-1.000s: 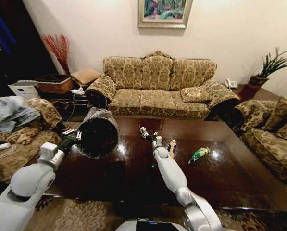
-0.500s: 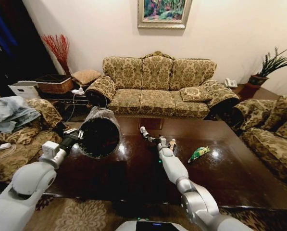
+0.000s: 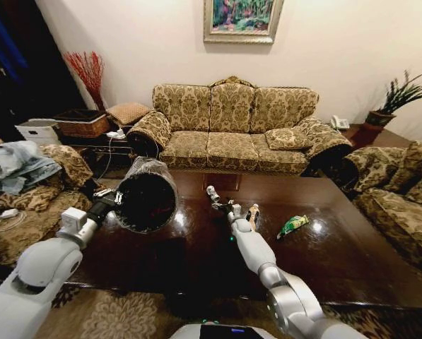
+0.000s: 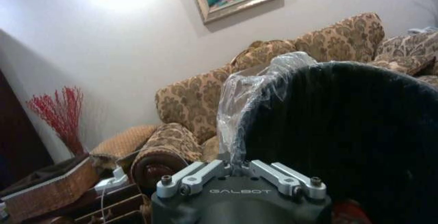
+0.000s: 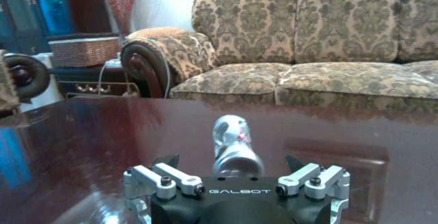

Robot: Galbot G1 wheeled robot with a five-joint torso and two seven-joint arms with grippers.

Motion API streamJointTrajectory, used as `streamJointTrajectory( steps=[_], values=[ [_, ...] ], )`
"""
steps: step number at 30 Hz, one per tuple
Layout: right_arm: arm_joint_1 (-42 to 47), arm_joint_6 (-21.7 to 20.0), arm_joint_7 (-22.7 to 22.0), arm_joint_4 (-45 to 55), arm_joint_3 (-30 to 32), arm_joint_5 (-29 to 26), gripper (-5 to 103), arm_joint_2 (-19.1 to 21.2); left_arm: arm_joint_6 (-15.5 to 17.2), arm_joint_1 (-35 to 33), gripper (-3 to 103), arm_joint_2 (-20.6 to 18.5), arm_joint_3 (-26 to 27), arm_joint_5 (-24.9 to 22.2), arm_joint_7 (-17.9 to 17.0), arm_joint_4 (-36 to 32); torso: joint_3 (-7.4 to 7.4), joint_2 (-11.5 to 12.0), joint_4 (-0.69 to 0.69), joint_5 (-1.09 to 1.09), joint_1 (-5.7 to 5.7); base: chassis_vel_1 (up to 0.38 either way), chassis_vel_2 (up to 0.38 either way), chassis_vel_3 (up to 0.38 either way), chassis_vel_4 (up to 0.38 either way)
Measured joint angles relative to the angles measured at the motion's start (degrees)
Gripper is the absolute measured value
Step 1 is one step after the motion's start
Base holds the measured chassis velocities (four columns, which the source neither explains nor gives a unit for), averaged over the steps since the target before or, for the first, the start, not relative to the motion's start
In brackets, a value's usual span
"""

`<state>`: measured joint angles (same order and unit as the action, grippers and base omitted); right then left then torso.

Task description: Move to the front of the table and place the trash on the table into the trash bin.

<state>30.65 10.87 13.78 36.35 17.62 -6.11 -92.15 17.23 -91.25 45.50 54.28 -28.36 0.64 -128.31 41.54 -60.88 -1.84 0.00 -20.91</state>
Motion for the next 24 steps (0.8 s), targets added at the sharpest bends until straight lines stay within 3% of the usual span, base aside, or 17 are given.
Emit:
streamJointTrajectory(
  steps=[20,23,24],
  values=[
    [1.26,-1.83,-0.03,1.5,-1.29,0.44,101,0.02,-0.13,-0.05,2,0.28,0.11,-0.08,0.13,-0.67,0.02,0.01,0.02,-0.01,-0.05,-0.044,0.047,0.044,-0.048],
    [1.15,-2.2,0.06,0.89,-1.07,-0.14,87,0.02,-0.18,-0.15,2,0.48,0.11,-0.11,0.1,-0.92,0.0,0.0,0.01,-0.01,-0.01,-0.008,0.007,0.009,-0.019],
    [1.15,-2.2,0.06,0.89,-1.07,-0.14,87,0.02,-0.18,-0.15,2,0.48,0.11,-0.11,0.1,-0.92,0.0,0.0,0.01,-0.01,-0.01,0.0,0.0,0.0,0.0]
  ],
)
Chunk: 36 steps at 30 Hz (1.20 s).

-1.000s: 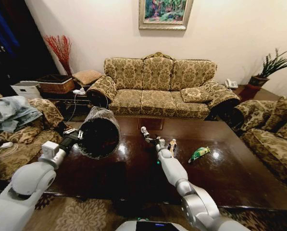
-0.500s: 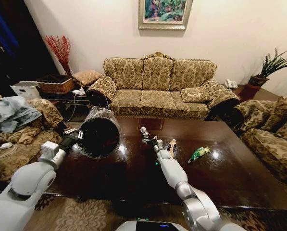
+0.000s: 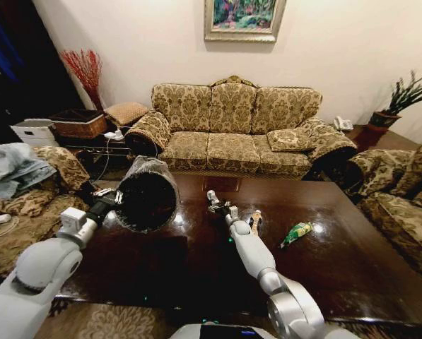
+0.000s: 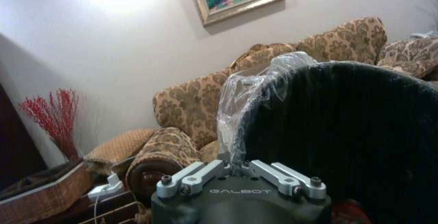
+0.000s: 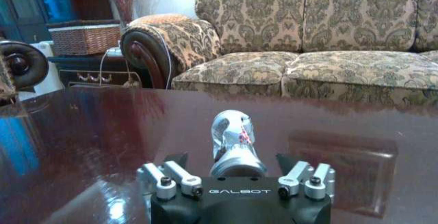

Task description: Move to the front of the table and place the trash on the table into the trash bin.

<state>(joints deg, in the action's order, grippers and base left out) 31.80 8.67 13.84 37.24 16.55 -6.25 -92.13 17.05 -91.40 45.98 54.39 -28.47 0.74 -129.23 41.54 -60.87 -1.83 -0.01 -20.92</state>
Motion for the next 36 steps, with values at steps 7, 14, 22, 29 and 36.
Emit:
streamJointTrajectory(
  steps=[7,14,22,29,36],
  values=[
    [0.0,-0.33,0.55,0.1,-0.11,-0.19,60,0.0,-0.24,0.25,2,-0.11,0.04,-0.26,-0.22,0.02,-0.01,-0.01,-0.01,0.02,0.03,0.0,0.0,0.0,0.0],
    [0.0,-0.3,0.7,0.35,-0.16,-0.24,35,-0.02,-0.37,0.4,2,-0.29,-0.19,-0.43,-0.31,0.52,-0.02,-0.02,-0.02,0.0,0.01,0.0,0.0,0.0,0.0],
    [1.21,-0.22,1.49,2.3,-1.07,-1.77,16,-0.01,-0.37,0.79,2,-0.51,-0.65,-0.55,-0.31,1.14,-0.01,-0.01,0.0,0.0,0.01,0.0,0.0,0.0,0.0],
    [2.18,-0.6,1.41,3.82,-1.71,-2.5,1,-0.01,-0.36,1.05,2,-0.47,-0.97,-0.56,-0.31,1.45,-0.01,-0.01,-0.02,0.02,0.01,0.0,0.0,0.0,0.0],
    [3.3,-0.74,1.34,5.98,-2.76,-3.68,0,0.02,-0.36,1.08,2,-0.48,-1.0,-0.58,-0.31,1.7,0.01,0.0,0.0,0.01,0.0,0.0,0.0,0.0,0.0]
  ],
)
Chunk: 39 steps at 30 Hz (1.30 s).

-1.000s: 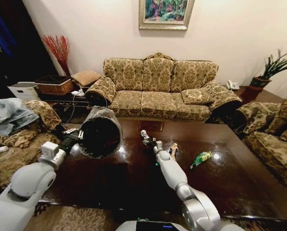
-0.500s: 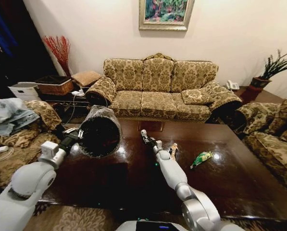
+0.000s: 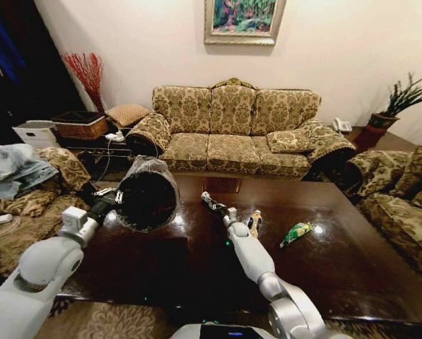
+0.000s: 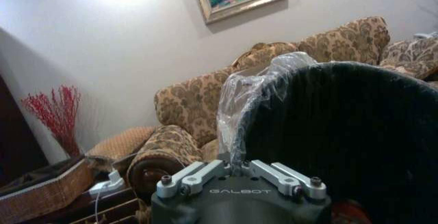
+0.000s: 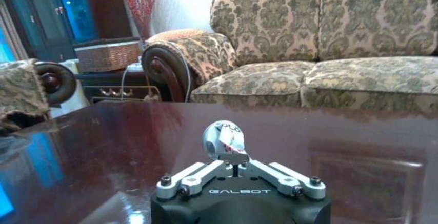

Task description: Move to the front of the table and place the trash on the table into the trash bin.

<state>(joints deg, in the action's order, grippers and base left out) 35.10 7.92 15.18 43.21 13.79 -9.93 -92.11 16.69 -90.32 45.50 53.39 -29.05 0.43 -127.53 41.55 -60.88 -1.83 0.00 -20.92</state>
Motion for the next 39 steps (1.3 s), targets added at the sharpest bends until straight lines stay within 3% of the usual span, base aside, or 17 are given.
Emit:
streamJointTrajectory(
  steps=[6,8,9,12,14,19,22,23,26,28,35,39],
  values=[
    [-0.38,0.1,-0.98,-0.08,-0.19,1.33,5,0.0,-0.09,0.12,2,0.2,-0.39,0.01,0.01,0.09,0.0,0.0,0.0,-0.02,0.0,0.0,0.0,0.0,0.0],
    [-0.62,-0.01,-1.09,-0.43,-0.07,1.39,22,-0.01,-0.12,0.11,2,0.26,-0.4,0.03,0.02,0.09,0.0,0.0,0.0,-0.02,0.0,0.0,0.0,0.0,0.0],
    [-0.62,-0.01,-1.09,-0.43,-0.07,1.39,22,-0.01,-0.12,0.11,2,0.26,-0.4,0.03,0.02,0.09,0.0,0.0,0.0,-0.02,0.0,0.0,0.0,0.0,0.0],
    [-0.96,-0.28,-1.35,-0.92,0.16,2.02,38,-0.03,-0.18,0.09,2,0.27,-0.39,0.03,0.03,0.17,-0.01,0.0,0.0,0.0,0.0,0.0,0.0,0.0,0.0],
    [-1.11,-0.32,-1.44,-1.19,0.39,2.49,38,-0.03,-0.18,0.1,2,0.29,-0.39,0.04,0.03,0.18,-0.01,0.0,-0.01,0.0,0.0,0.0,0.0,0.0,0.0],
    [-1.69,-0.59,-2.18,-2.57,1.36,4.79,60,-0.02,-0.33,0.12,2,0.41,-0.44,0.09,0.03,0.33,-0.01,0.0,0.0,0.0,0.0,0.0,0.0,0.0,0.0],
    [-1.84,-0.75,-2.57,-3.21,1.53,4.68,65,-0.02,-0.36,0.12,2,0.42,-0.44,0.11,0.03,0.44,-0.01,0.0,-0.01,0.0,0.0,0.0,0.0,0.0,0.0],
    [-1.95,-0.76,-2.67,-3.53,1.59,4.55,76,-0.02,-0.37,0.14,2,0.42,-0.45,0.12,0.03,0.46,-0.01,0.0,-0.01,0.0,0.0,0.0,0.0,0.0,0.0],
    [-2.15,-0.8,-2.86,-4.1,1.78,4.26,81,-0.02,-0.38,0.26,2,0.42,-0.57,0.12,0.03,0.49,-0.01,0.0,-0.01,0.0,0.0,0.0,0.0,0.0,0.0],
    [-2.35,-0.91,-3.23,-4.59,1.91,3.9,92,-0.02,-0.38,0.3,2,0.44,-0.66,0.13,0.04,0.54,-0.01,0.0,0.0,0.0,0.0,0.0,0.0,0.0,0.0],
    [-3.48,-0.89,-3.5,-6.83,2.08,3.45,101,-0.02,-0.4,0.26,2,0.49,-0.67,0.16,0.05,0.6,-0.01,0.0,-0.01,0.0,0.0,0.0,0.0,0.0,0.0],
    [-3.68,-0.82,-3.1,-7.03,2.01,3.35,93,-0.02,-0.48,0.15,2,0.6,-0.67,0.17,0.05,0.59,-0.01,0.0,-0.01,0.0,0.0,0.0,0.0,0.0,0.0]
  ],
)
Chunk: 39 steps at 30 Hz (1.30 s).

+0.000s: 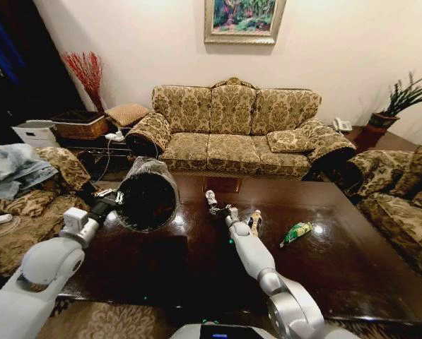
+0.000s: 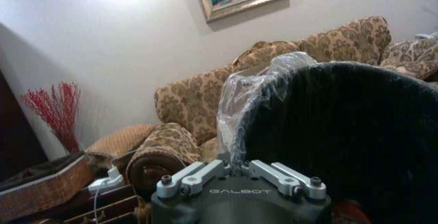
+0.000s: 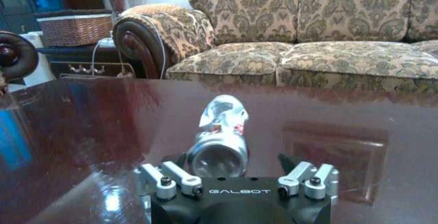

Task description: Move to the front of the table and place the trash on the table into the trash bin.

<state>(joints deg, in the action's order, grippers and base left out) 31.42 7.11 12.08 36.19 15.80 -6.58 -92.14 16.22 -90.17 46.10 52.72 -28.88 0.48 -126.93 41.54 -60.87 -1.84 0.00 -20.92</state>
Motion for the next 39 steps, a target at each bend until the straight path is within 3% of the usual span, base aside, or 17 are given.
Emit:
streamJointTrajectory(
  steps=[5,8,9,10,23,26,32,36,39],
  values=[
    [0.01,0.46,1.13,-0.43,-0.12,0.0,72,0.0,-0.07,-0.08,2,0.18,0.0,0.03,0.0,-0.01,0.0,0.0,0.0,0.0,0.0,0.0,0.0,0.0,0.0],
    [-0.13,0.65,1.48,-0.87,0.06,0.02,72,0.0,-0.09,-0.1,2,0.19,0.0,0.05,0.02,-0.01,0.0,0.0,0.0,0.0,0.0,0.0,0.0,0.0,0.0],
    [-0.17,0.67,1.57,-0.97,0.12,0.02,57,0.0,-0.1,-0.05,2,0.16,0.0,0.04,0.03,-0.01,0.0,0.0,0.0,0.0,0.0,0.0,0.0,0.0,0.0],
    [-0.2,0.7,1.63,-0.99,0.16,0.02,54,0.0,-0.1,0.04,2,0.1,0.0,0.02,0.03,-0.01,0.0,0.0,0.0,0.0,0.0,0.0,0.0,0.0,0.0],
    [1.82,0.6,2.05,4.49,-0.52,-1.53,54,0.01,-0.11,0.03,2,-0.2,0.08,-0.01,0.04,0.53,0.0,0.0,0.01,0.0,0.0,0.0,0.0,0.0,0.0],
    [6.14,0.63,2.66,14.31,-2.24,-3.03,54,-0.01,-0.11,0.54,2,-0.95,-0.23,-0.04,0.02,1.82,0.0,0.0,-0.02,-0.02,0.0,0.0,0.0,0.0,0.0],
    [11.92,5.13,5.47,28.06,-2.38,-4.41,54,0.04,-0.2,1.16,2,-2.4,-0.34,-0.37,-0.02,3.78,0.0,0.0,0.01,-0.01,0.01,0.0,0.0,0.0,0.0],
    [15.57,4.98,6.71,38.59,-2.21,-8.87,54,1.96,-0.22,2.4,2,-3.61,-0.83,-0.62,-0.09,5.49,-0.01,-0.01,-0.01,0.0,0.01,0.0,0.0,0.0,0.0],
    [18.95,3.44,5.2,47.26,-2.21,-10.48,54,4.34,0.43,4.17,2,-4.34,-1.68,-1.55,-0.1,6.62,0.0,-0.01,0.02,-0.01,0.01,0.0,0.0,0.0,0.0]
  ],
)
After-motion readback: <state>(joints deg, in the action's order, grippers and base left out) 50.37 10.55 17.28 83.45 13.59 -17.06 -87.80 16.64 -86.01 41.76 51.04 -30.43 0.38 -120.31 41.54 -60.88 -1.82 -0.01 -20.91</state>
